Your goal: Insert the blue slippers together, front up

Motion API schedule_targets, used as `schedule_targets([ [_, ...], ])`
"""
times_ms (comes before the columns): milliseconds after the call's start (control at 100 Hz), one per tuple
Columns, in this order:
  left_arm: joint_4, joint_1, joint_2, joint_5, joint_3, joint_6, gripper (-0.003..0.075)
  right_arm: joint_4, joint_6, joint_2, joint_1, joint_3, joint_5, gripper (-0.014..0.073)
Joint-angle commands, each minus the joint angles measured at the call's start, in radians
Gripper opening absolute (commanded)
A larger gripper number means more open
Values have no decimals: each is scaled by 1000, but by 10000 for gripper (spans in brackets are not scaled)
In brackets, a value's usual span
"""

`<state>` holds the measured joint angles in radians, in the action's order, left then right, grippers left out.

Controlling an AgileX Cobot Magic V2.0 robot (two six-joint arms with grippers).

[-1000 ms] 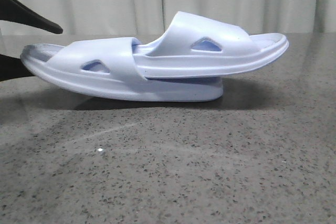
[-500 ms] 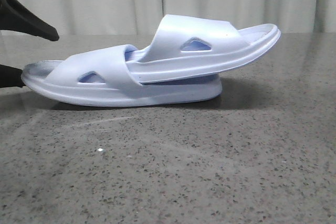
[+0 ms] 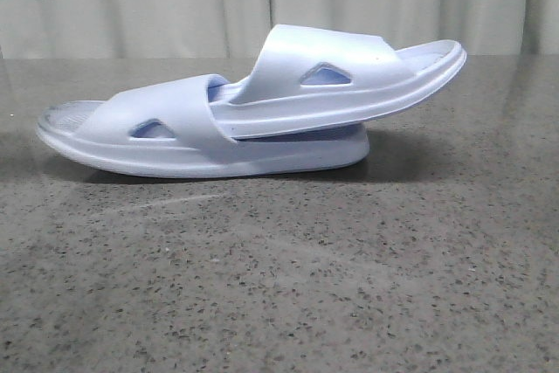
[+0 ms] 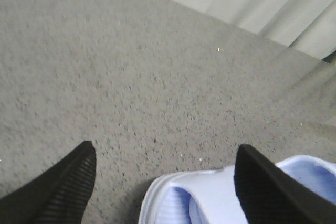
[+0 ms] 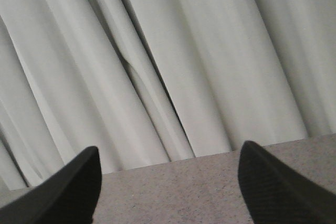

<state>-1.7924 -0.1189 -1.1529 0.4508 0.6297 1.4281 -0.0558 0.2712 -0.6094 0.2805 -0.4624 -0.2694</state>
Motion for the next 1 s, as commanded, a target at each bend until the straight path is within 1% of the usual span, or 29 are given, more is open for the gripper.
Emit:
schedule_targets([
  [0, -55, -5, 113, -22, 34, 52, 487, 15, -61, 3, -23, -35, -52, 478],
  [210, 38, -5, 356, -84, 0, 67, 487, 16, -177, 49, -32, -35, 15, 478],
  [340, 63, -5, 505, -125, -56, 67, 487, 19, -311, 141, -32, -35, 105, 477],
  [430, 91, -5, 606, -147, -106, 67, 487, 20, -364, 214, -32, -35, 189, 478],
  [510, 96, -5, 683, -153, -149, 67, 487, 44, -367, 288, -32, -35, 269, 478],
  [640, 99, -5, 802, -163, -223, 67, 487, 98, -367, 398, -32, -35, 462, 477],
  [740, 116, -5, 870, -167, -283, 67, 487, 123, -367, 486, -32, -35, 569, 475],
  [870, 124, -5, 933, -167, -370, 67, 487, 153, -365, 578, -32, -24, 639, 475],
  [990, 124, -5, 954, -172, -427, 67, 487, 188, -356, 641, -32, 11, 686, 475],
])
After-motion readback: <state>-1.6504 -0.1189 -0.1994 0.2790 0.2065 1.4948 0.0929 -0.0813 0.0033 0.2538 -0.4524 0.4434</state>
